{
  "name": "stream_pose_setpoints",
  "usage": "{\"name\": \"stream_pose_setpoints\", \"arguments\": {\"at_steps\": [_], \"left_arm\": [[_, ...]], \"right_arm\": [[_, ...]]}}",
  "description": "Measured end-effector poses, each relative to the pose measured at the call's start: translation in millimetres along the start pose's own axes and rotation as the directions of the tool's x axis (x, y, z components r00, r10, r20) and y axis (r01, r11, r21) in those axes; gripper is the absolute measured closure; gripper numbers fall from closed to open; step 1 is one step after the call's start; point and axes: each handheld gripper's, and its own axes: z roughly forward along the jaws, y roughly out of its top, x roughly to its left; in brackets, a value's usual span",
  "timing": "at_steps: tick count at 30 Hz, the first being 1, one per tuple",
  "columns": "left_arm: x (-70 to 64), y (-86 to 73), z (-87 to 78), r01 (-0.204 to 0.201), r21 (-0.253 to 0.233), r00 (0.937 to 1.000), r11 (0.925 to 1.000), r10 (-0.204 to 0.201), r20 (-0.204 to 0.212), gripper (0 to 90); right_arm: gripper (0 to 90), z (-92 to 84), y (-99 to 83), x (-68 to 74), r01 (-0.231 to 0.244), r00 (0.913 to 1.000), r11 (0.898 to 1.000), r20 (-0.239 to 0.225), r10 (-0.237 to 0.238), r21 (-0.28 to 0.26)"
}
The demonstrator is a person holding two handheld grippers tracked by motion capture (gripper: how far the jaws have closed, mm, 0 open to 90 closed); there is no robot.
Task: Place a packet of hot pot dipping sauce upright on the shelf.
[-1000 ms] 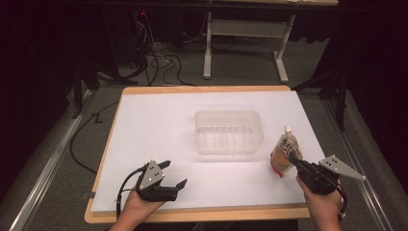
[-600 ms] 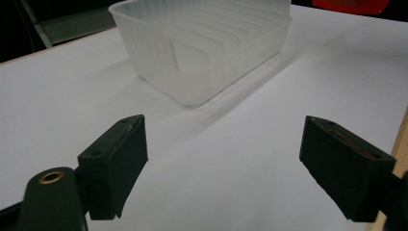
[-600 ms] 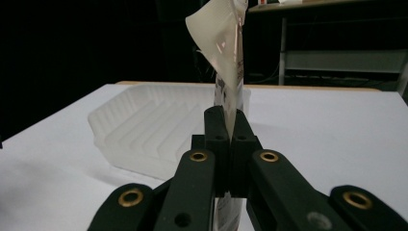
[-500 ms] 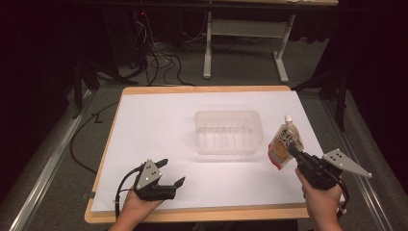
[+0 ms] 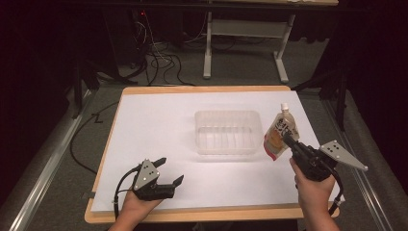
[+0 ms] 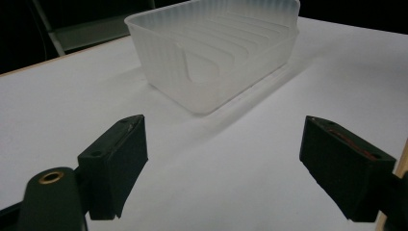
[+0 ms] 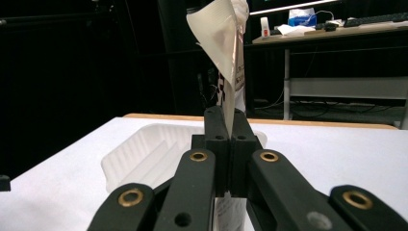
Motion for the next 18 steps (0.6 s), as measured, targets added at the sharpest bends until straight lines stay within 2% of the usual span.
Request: {"name": "stream_pose_setpoints", "arguments": {"at_steps": [18], "left_arm": [[4.3,0.5,-4.0,0.015,-0.021,0.9996,0.9997,-0.015,-0.023,16.6]], "right_arm": [[90.0,39.8,0.4,24.0,0.028,0.9994,0.999,-0.024,-0.027,0.036]]}}
